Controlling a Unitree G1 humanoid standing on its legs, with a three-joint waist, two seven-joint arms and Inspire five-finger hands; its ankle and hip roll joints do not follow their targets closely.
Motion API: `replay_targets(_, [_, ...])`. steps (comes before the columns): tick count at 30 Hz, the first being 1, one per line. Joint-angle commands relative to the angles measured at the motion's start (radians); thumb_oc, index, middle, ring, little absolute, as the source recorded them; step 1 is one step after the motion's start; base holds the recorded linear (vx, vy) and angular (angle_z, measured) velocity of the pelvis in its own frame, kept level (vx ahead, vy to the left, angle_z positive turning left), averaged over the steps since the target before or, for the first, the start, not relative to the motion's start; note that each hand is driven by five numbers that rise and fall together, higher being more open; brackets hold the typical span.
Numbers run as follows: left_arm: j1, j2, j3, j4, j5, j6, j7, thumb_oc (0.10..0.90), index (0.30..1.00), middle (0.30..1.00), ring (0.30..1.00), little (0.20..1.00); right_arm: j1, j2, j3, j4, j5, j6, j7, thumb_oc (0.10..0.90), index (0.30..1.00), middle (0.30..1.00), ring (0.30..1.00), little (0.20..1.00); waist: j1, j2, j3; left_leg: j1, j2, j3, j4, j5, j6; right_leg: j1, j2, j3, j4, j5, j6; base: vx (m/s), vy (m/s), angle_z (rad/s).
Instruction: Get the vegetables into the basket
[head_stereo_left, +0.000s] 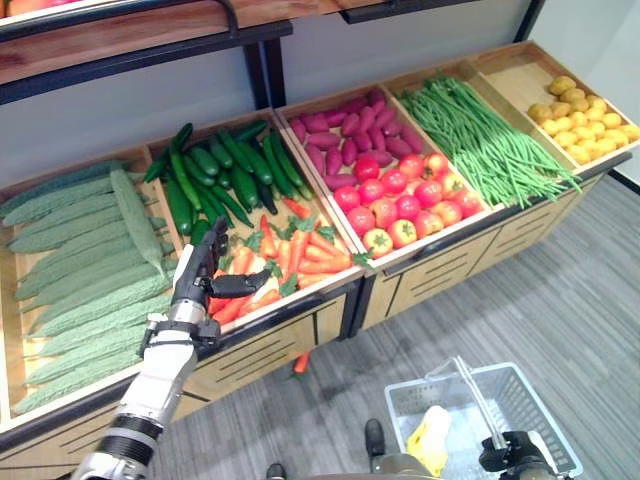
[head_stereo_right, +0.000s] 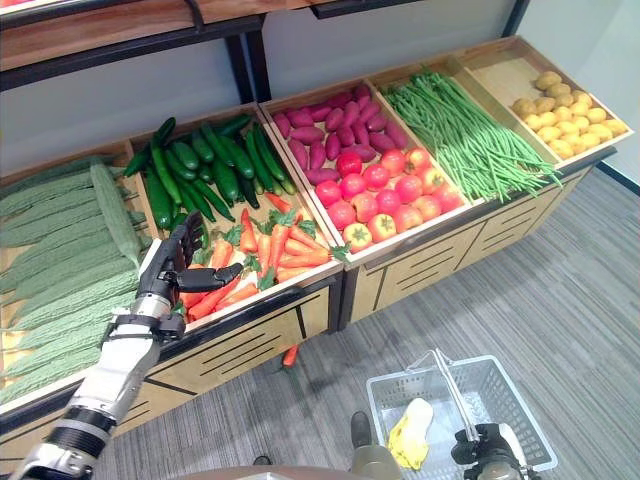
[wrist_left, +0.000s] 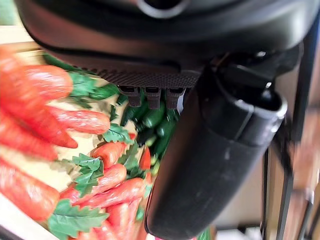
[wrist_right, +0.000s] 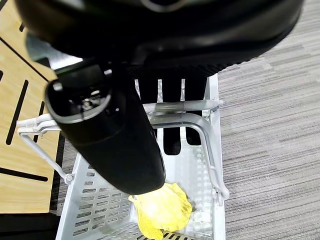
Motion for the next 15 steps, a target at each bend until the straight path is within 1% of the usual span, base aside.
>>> replay_targets(1, [-0.157, 0.052, 0.039, 0.01, 0.049, -0.079, 0.028, 0.9, 1.0, 1.0, 1.0, 1.0, -0.038, -0.068, 0.033, -0.017, -0.011, -0.043, -0.028, 0.4, 0.3, 0.3, 0.3, 0.3, -0.007, -0.058, -0.062, -0.039, 0.009, -0.029, 0.001, 0.005, -0.019, 0.046, -0.081, -0.016, 0.007, -0.059, 0.096, 0.02, -0.004, -0.08])
replay_targets(2, [-0.157, 0.052, 0.039, 0.01, 0.048, -0.079, 0.028, 0.9, 1.0, 1.0, 1.0, 1.0, -0.038, -0.068, 0.033, -0.017, -0.011, -0.043, -0.028, 0.4, 0.3, 0.3, 0.3, 0.3, -0.007, -0.058, -0.062, -0.039, 0.009, -0.029, 0.001, 0.005, -0.019, 0.046, -0.081, -0.016, 0.007, -0.059, 0.096, 0.03, -0.003, -0.06])
replay_targets(4, [-0.207, 0.065, 0.022, 0.057, 0.036, -0.072, 0.034, 0.9, 1.0, 1.0, 1.0, 1.0, -0.038, -0.073, 0.039, -0.016, -0.011, -0.043, -0.026, 0.4, 0.3, 0.3, 0.3, 0.3, -0.015, -0.055, -0.062, -0.033, 0.01, -0.023, 0.001, 0.002, -0.019, 0.047, -0.081, -0.012, 0.007, -0.059, 0.097, 0.03, 0.0, -0.03])
replay_targets(6, [-0.235, 0.044, 0.019, 0.085, -0.035, -0.073, 0.021, 0.9, 1.0, 1.0, 1.0, 1.0, -0.037, -0.073, 0.042, -0.026, -0.009, -0.042, -0.023, 0.4, 0.3, 0.3, 0.3, 0.3, -0.021, -0.054, -0.063, -0.032, 0.008, -0.019, 0.001, 0.001, -0.019, 0.047, -0.081, -0.01, 0.007, -0.058, 0.098, 0.0, 0.0, 0.0])
replay_targets(7, [-0.263, 0.011, 0.012, 0.102, -0.12, -0.073, 0.007, 0.9, 1.0, 1.0, 1.0, 1.0, -0.041, -0.071, 0.044, -0.025, -0.005, -0.038, -0.022, 0.4, 0.3, 0.3, 0.3, 0.3, -0.026, -0.052, -0.061, -0.034, 0.006, -0.017, 0.001, 0.002, -0.019, 0.045, -0.081, -0.008, 0.007, -0.057, 0.099, 0.0, 0.0, 0.0])
replay_targets(8, [-0.279, -0.004, 0.004, 0.109, -0.149, -0.071, 0.005, 0.9, 1.0, 1.0, 1.0, 1.0, -0.045, -0.071, 0.047, -0.027, -0.004, -0.036, -0.022, 0.4, 0.3, 0.3, 0.3, 0.3, -0.03, -0.051, -0.059, -0.034, 0.006, -0.017, 0.001, 0.002, -0.018, 0.043, -0.081, -0.005, 0.007, -0.057, 0.099, 0.0, 0.0, 0.0])
replay_targets(11, [-0.309, -0.036, -0.013, 0.123, -0.189, -0.071, 0.003, 0.9, 1.0, 1.0, 1.0, 1.0, -0.054, -0.067, 0.056, -0.024, -0.002, -0.032, -0.019, 0.4, 0.3, 0.3, 0.3, 0.3, -0.034, -0.048, -0.056, -0.036, 0.007, -0.014, 0.001, 0.002, -0.017, 0.037, -0.081, -0.002, 0.007, -0.055, 0.099, 0.0, -0.002, -0.05])
replay_targets(15, [-0.345, -0.064, -0.036, 0.143, -0.19, -0.068, 0.023, 0.9, 1.0, 1.0, 1.0, 1.0, -0.064, -0.064, 0.065, -0.027, -0.002, -0.03, -0.024, 0.4, 0.3, 0.3, 0.3, 0.3, -0.04, -0.045, -0.049, -0.04, 0.008, -0.011, 0.001, 0.003, -0.017, 0.029, -0.08, 0.004, 0.007, -0.053, 0.097, 0.0, -0.003, -0.05])
